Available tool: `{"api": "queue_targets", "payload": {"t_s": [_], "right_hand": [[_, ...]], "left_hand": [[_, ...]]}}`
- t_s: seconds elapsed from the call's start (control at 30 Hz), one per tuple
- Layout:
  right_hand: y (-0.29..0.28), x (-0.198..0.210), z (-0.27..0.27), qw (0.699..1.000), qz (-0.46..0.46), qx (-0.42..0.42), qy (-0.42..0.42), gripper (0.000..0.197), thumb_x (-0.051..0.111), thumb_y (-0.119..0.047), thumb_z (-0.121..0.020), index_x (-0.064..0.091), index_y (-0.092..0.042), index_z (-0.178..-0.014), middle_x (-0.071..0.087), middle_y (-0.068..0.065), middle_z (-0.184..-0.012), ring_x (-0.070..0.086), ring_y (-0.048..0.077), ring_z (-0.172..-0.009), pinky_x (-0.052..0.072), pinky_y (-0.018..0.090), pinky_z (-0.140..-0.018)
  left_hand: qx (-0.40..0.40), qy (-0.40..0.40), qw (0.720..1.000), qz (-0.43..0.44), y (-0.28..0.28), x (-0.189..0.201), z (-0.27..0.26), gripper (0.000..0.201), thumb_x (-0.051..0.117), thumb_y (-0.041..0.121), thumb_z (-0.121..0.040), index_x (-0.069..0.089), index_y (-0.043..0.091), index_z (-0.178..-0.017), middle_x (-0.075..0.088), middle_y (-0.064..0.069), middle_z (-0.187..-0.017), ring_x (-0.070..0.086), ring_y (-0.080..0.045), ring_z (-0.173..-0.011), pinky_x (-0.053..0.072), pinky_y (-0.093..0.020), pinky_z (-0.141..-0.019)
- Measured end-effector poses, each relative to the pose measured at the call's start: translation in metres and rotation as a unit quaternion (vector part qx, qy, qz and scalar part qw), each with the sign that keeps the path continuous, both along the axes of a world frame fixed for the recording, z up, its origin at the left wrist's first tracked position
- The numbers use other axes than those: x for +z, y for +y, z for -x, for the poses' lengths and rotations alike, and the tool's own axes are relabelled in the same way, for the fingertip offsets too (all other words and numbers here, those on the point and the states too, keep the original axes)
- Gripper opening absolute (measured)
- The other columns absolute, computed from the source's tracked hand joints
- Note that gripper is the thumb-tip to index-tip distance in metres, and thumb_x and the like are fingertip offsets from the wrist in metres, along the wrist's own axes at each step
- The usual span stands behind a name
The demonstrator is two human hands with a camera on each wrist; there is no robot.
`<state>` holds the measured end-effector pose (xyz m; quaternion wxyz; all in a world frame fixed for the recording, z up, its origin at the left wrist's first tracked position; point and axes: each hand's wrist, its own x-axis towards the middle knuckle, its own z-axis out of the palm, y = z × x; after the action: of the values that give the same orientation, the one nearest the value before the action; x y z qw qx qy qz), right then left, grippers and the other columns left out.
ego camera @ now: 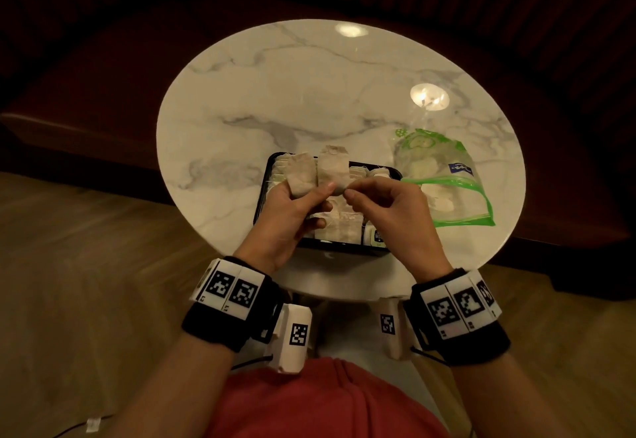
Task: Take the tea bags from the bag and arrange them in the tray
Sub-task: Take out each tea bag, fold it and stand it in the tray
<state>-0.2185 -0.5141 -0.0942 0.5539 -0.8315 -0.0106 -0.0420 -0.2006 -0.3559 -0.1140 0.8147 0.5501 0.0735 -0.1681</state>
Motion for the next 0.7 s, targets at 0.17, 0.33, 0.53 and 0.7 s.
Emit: {"api": "queue_targets", "payload": {"t_s": [0.17,0.33,0.53,0.7], "right_hand": [[0.0021,-0.0017,0.0004,0.993,0.079,-0.046,-0.078,0.006,0.072,-0.014,-0.086,0.076,-0.014,-0.091,0.07,-0.011,-0.078,0.067,0.003,-0.077,0.049,0.01,-0.072],[0.0032,-0.0056,0.0016,0.982,0.116,-0.039,-0.141,0.005,0.073,-0.01,-0.085,0.075,-0.01,-0.09,0.068,-0.009,-0.077,0.062,0.001,-0.071,0.045,0.007,-0.066],[0.0052,-0.0083,0.0026,0.975,0.148,0.018,-0.165,0.008,0.073,-0.004,-0.082,0.075,-0.006,-0.09,0.07,-0.002,-0.08,0.059,-0.001,-0.073,0.039,0.003,-0.067],[-0.0002,-0.0043,0.0044,0.983,0.128,0.042,-0.128,0.006,0.073,-0.013,-0.085,0.076,-0.011,-0.09,0.07,-0.009,-0.078,0.061,0.008,-0.069,0.047,0.014,-0.066]], "left_hand": [[0.013,-0.017,0.998,-0.054,-0.0018,0.0007,-0.0011,0.016,0.068,0.019,-0.09,0.069,0.017,-0.105,0.074,0.001,-0.09,0.064,-0.005,-0.071,0.048,-0.019,-0.056],[0.048,-0.016,0.998,-0.047,-0.0056,-0.0014,-0.0026,0.011,0.068,0.018,-0.089,0.07,0.017,-0.1,0.073,0.003,-0.086,0.064,-0.003,-0.068,0.048,-0.018,-0.055],[0.051,-0.012,0.999,-0.004,-0.0062,0.0017,-0.0025,0.013,0.064,0.017,-0.092,0.069,0.012,-0.103,0.072,-0.001,-0.089,0.063,-0.005,-0.069,0.047,-0.017,-0.055],[0.042,-0.006,0.999,0.008,-0.0062,0.0047,-0.0027,0.014,0.06,0.018,-0.096,0.068,0.011,-0.105,0.074,0.0,-0.087,0.063,-0.004,-0.065,0.047,-0.016,-0.052]]}}
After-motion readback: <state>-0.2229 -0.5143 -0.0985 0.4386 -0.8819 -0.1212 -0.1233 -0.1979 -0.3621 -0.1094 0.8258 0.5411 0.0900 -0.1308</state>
